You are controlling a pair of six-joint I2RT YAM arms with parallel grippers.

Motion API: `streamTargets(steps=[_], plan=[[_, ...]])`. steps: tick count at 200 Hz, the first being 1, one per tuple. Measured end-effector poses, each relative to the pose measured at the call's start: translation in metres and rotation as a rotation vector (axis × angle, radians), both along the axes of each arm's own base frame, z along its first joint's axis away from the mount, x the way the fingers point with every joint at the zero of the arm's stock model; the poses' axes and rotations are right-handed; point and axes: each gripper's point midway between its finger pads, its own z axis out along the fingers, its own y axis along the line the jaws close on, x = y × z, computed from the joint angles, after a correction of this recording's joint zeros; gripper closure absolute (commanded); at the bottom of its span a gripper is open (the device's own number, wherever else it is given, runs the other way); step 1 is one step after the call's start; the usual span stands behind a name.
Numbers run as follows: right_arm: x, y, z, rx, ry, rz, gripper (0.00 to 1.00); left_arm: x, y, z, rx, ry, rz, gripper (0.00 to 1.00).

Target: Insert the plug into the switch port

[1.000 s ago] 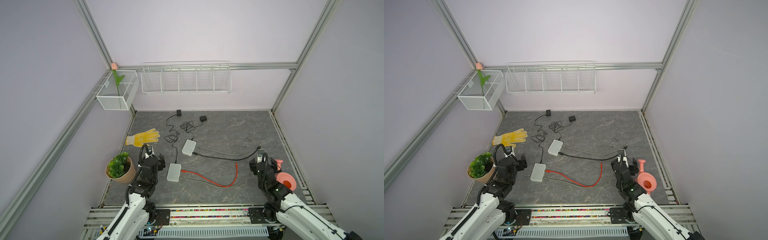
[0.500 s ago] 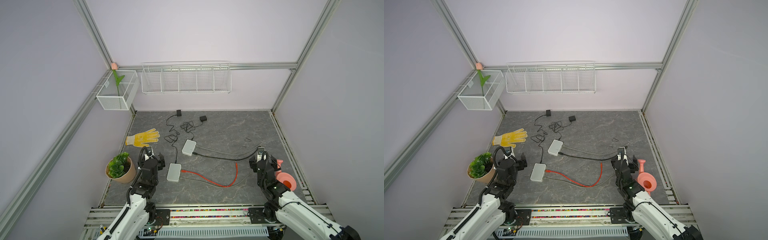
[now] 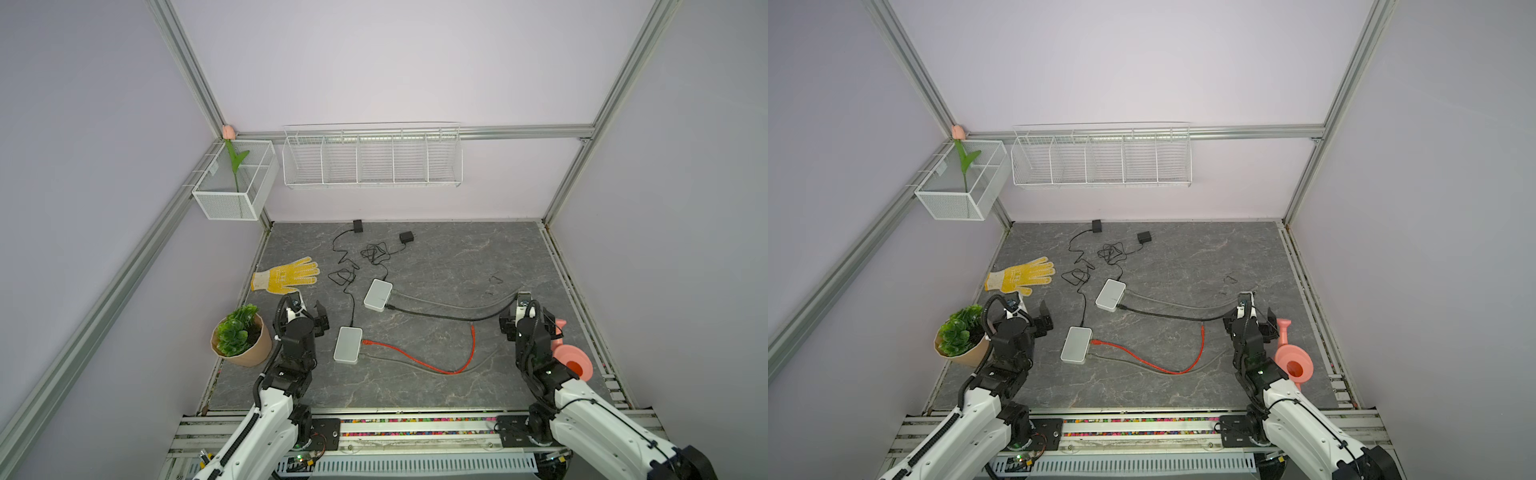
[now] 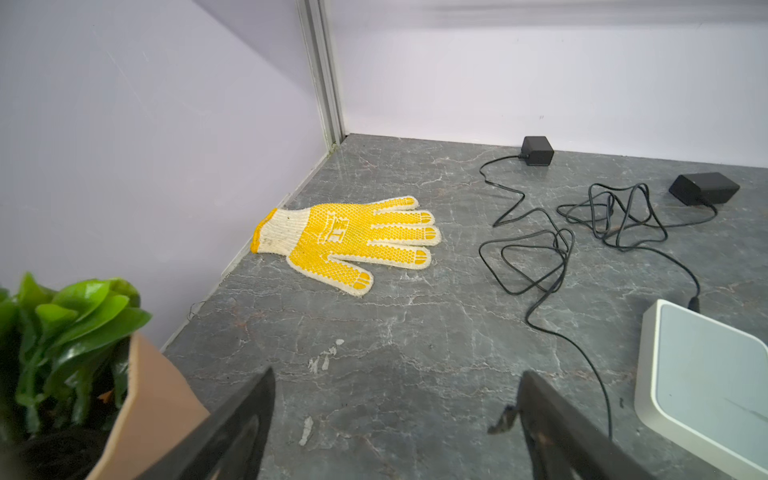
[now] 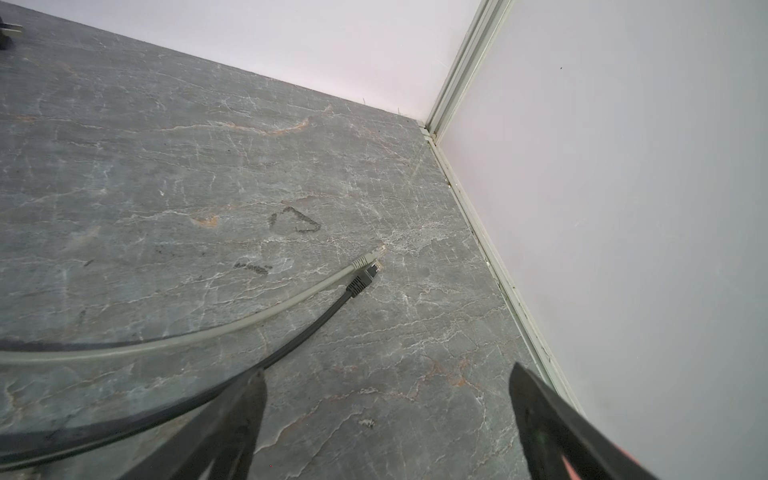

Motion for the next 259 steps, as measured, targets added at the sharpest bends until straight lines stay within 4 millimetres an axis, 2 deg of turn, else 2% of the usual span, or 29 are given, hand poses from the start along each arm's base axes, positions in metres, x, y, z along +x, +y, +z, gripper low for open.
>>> streamTargets(steps=[17, 50, 131, 156, 223, 259], plan=[[0.000, 0.000, 0.001, 0.000, -0.002, 0.004, 0.12, -0.003, 0.004, 0.001, -0.005, -0.019, 0.021, 0.08], [0.001, 0.003, 0.004, 0.017, -0.027, 0.018, 0.12, -0.010, 0.011, -0.010, 0.001, -0.013, 0.052, 0.08], [0.013, 0.002, -0.002, 0.024, -0.036, 0.016, 0.12, -0.014, 0.019, -0.009, -0.009, -0.075, 0.096, 0.06], [0.019, 0.006, -0.001, 0.022, -0.046, 0.036, 0.12, -0.011, 0.020, -0.009, -0.013, -0.093, 0.100, 0.00], [0.030, 0.016, -0.005, -0.001, -0.098, 0.089, 0.12, 0.001, 0.021, -0.022, 0.007, -0.060, 0.108, 0.01], [0.037, 0.019, -0.004, -0.012, -0.128, 0.103, 0.12, 0.003, 0.023, -0.017, -0.002, -0.085, 0.120, 0.01]])
